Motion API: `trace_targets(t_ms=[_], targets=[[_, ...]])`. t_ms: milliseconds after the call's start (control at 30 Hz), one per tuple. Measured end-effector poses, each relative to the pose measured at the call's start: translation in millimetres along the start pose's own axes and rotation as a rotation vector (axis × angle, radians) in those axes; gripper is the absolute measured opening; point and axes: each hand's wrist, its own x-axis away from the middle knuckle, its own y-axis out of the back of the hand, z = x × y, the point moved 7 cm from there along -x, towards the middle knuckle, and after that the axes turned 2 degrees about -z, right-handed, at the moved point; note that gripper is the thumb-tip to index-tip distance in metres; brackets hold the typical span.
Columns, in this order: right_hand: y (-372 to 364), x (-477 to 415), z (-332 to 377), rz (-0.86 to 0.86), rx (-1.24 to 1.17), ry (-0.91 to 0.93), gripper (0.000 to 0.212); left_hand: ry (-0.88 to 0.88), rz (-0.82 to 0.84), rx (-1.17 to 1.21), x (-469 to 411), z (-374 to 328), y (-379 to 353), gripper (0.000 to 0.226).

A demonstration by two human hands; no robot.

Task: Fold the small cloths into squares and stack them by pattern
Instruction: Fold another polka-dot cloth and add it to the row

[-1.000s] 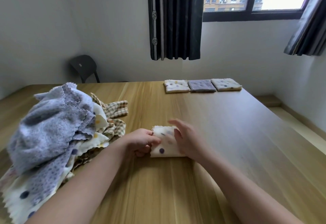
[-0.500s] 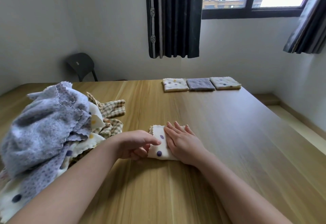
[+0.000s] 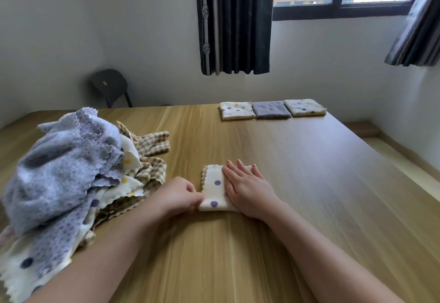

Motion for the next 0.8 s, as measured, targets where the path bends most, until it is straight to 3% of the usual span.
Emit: trace_targets(t_ms=[100,167,267,333,433,500,633,800], targets=[[0,1,1,0.006,0.014,-0.036,0.051,-0.254,-0.428,-0.176,23,-22,9,0.017],[0,3,0,0.009,0.018,-0.096,0.052,-0.357,-0.513,-0.322,27,-28,-6,0.024],[4,8,-10,0.039,0.104,-0.204,0.058,-0.356,-0.648,-0.437,15,-22,-4,0.027],[14,13,-13,0.015,0.187,-0.161,0.06,-0.403,-0.781,-0.442,12,-28,6,0.031],[20,26,-3,-0.012,0.133,0.056,0.053,-0.516,-0.76,-0.411,16,-42,-5,0.023],[20,34,-4,0.004,0.097,0.081,0.047,-0.5,-0.679,-0.427,10,-41,-18,0.026],[33,38,-6,-0.099,0.28,0.076,0.041,-0.422,-0.771,-0.515,-10,-32,-1,0.03],[5,38,7,0.068,0.068,0.158,0.054,-0.361,-0.743,-0.493,-31,-25,9,0.023]])
